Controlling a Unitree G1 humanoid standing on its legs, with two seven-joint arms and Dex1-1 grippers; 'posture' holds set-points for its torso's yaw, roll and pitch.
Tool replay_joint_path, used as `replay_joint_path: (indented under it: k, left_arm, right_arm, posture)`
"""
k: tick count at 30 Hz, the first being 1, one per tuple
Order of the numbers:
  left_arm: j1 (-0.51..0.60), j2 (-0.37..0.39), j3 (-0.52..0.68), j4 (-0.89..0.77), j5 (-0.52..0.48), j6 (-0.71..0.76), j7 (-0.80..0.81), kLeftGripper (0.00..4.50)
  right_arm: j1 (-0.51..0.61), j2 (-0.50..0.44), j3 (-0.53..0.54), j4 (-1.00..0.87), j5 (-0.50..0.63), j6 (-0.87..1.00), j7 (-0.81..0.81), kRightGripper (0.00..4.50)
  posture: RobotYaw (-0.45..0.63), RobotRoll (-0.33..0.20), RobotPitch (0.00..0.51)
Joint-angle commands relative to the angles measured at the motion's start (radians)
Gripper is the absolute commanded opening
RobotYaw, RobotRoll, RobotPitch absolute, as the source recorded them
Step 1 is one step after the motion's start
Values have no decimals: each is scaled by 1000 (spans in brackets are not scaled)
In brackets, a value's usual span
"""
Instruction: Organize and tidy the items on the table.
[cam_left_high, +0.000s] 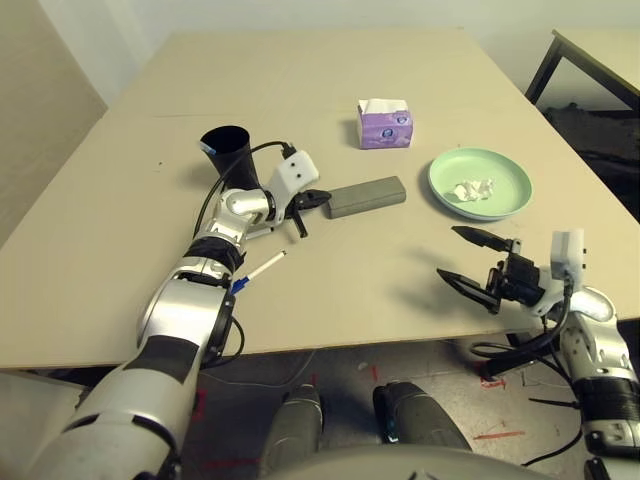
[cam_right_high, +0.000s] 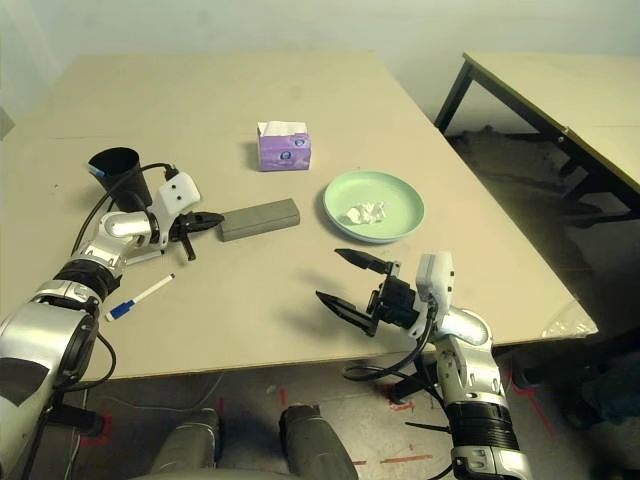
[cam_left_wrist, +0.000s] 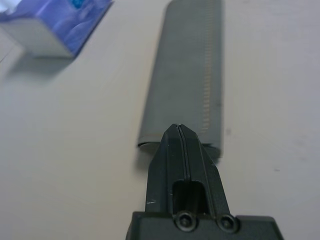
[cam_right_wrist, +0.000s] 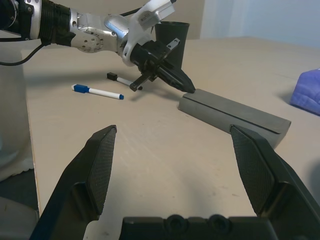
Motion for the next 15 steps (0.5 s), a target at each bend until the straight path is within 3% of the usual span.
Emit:
replay_joint_path:
  k: [1, 5, 9, 12, 15]
  left_arm:
    - [38, -1, -36, -1, 22, -14, -76, 18]
    - [37, 2, 24, -45, -63, 34, -155, 18]
    - [43, 31, 103, -165, -176, 217, -224, 18]
    - [89, 88, 121, -334, -227, 453, -263, 618]
    - [166, 171, 110, -563, -250, 686, -282, 1600]
  right_arm:
    - [5, -3, 10, -5, 2, 6, 3, 4500]
    - [11, -5, 12, -9, 2, 2, 10, 4500]
    - [27, -10, 25, -22, -1, -7, 34, 4500]
    - [43, -16, 44, -30, -6, -12, 65, 4500]
    - [55, -28, 76, -46, -14, -8, 98, 4500]
  posture:
    - [-118, 0, 88]
    - [-119, 0, 87]
    - [-115, 0, 91]
    - [-107, 0, 96]
    - [-99, 0, 101]
